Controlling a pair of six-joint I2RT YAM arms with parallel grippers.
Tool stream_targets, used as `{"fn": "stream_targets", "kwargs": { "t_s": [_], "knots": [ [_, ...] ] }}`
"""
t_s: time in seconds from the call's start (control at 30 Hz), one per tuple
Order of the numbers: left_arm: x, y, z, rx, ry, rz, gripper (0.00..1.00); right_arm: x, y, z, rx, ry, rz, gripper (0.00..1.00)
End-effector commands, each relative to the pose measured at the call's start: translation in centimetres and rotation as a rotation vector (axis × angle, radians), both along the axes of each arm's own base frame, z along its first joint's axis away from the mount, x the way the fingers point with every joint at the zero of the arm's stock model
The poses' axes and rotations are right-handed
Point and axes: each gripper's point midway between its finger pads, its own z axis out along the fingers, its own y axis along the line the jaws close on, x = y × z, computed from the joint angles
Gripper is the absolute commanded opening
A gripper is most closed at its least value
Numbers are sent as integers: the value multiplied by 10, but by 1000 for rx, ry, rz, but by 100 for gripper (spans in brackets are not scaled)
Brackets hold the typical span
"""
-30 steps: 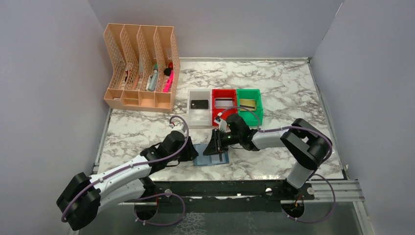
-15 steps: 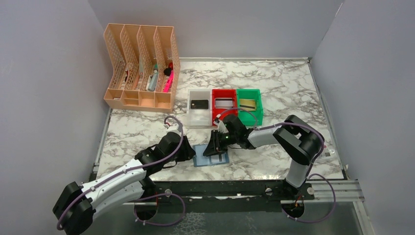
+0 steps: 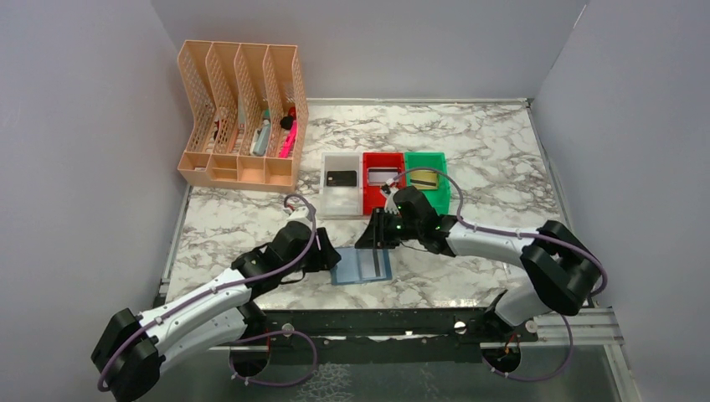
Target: Take the credit cards out of the card holder
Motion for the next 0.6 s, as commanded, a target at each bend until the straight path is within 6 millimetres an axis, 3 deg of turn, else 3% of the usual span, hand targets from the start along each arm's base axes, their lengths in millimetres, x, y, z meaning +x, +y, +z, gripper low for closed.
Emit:
{"fn": "stream_targets", "kwargs": {
  "t_s": [0.0, 0.27, 0.57],
  "knots": [
    [9, -24, 30, -68, -62, -86, 58, 12, -47, -31, -239, -44, -175, 34],
    [10, -58, 47, -167, -73, -205, 58, 7, -65, -46, -274, -16, -213, 31],
    [3, -72, 17, -162, 36, -253, 57, 4, -58, -56, -246, 22, -179, 30]
  ]
}}
